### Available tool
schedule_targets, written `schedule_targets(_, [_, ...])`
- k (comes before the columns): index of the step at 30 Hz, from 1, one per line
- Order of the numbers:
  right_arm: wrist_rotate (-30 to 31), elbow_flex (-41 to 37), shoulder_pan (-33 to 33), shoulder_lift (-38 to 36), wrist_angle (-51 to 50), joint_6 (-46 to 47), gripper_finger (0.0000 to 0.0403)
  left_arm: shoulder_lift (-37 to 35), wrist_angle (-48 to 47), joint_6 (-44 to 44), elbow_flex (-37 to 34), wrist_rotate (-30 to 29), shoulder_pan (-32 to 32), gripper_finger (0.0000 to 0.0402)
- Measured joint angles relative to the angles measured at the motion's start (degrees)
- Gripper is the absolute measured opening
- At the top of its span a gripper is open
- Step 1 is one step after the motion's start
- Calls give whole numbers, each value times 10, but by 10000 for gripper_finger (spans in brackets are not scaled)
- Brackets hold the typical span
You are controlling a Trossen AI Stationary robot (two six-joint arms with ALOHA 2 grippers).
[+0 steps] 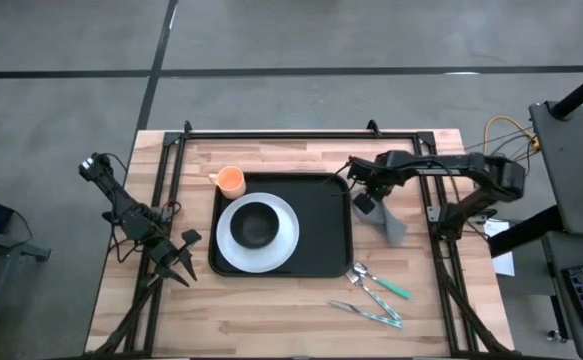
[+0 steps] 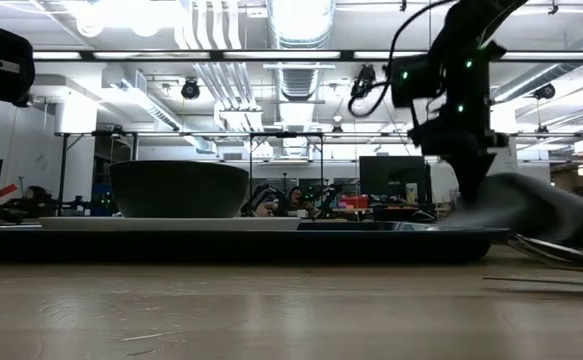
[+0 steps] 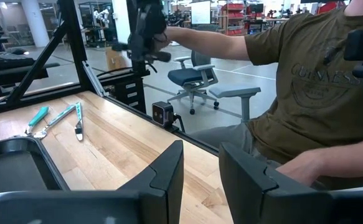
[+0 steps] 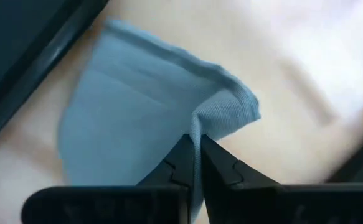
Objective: Set up tray
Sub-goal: Put the napkin on the tray to the right of the plate
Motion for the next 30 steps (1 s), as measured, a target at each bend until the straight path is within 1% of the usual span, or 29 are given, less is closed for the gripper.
schedule_targets(4, [80, 0, -4, -53, 3, 14, 9, 0, 0, 0, 0, 0, 0, 84])
schedule_targets(8, [131, 0, -14, -95, 30, 1, 9, 0, 0, 0, 0, 0, 0, 84])
schedule_targets(12, [192, 0, -23, -113, 97, -41, 9, 0, 0, 0, 0, 0, 0, 84])
schedule_targets(16, [241, 0, -26, -101, 192, -98, 9, 0, 0, 0, 0, 0, 0, 84])
schedule_targets(20, [240, 0, -26, -60, 314, -164, 9, 0, 0, 0, 0, 0, 0, 84])
schedule_targets(24, [206, 0, -12, -4, 430, -225, 9, 0, 0, 0, 0, 0, 0, 84])
schedule_targets(28, [191, 0, 11, 32, 506, -259, 8, 0, 0, 0, 0, 0, 0, 84])
schedule_targets(30, [186, 0, 25, 42, 522, -269, 8, 0, 0, 0, 0, 0, 0, 84])
